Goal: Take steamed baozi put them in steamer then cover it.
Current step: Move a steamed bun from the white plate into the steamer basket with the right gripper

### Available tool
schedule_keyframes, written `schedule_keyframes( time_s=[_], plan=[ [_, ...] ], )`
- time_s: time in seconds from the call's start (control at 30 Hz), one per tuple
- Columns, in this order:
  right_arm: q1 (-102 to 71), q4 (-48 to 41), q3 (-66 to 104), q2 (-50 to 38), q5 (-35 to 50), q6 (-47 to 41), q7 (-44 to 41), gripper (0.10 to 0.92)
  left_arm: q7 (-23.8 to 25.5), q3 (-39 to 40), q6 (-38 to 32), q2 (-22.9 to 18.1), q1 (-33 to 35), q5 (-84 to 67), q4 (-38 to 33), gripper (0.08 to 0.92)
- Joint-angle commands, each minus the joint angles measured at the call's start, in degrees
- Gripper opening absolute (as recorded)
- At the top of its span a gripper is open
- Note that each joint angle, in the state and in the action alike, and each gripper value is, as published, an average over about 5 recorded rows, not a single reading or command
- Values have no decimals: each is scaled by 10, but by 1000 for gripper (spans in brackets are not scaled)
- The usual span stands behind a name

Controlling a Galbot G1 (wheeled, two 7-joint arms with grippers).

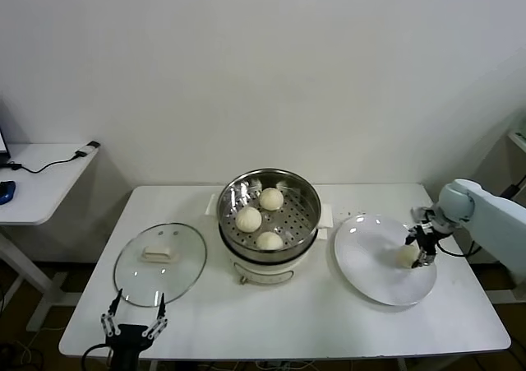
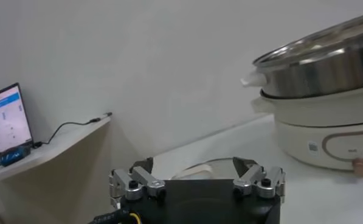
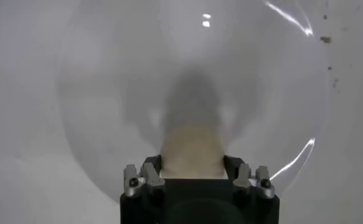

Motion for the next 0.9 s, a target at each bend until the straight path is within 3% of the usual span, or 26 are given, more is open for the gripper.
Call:
schedule_keyframes(
  time_s=[0.03,0.43,0.73,0.9],
  plan=[
    [202,20,-176,25,179,-31,9,673,-4,5,2,0,-1,0,-2,823],
    [499,43,-462,205,501,-67,25,679,0,19,-9,3,-4,-7,-4,823],
    [518,72,-499,327,588,-95,62,679,3,28,-15,6,-8,-15,-7,823],
    [492,73,-512,371,593,-102,76,679,4,24,-16,3,-8,-19,-9,823]
  ],
)
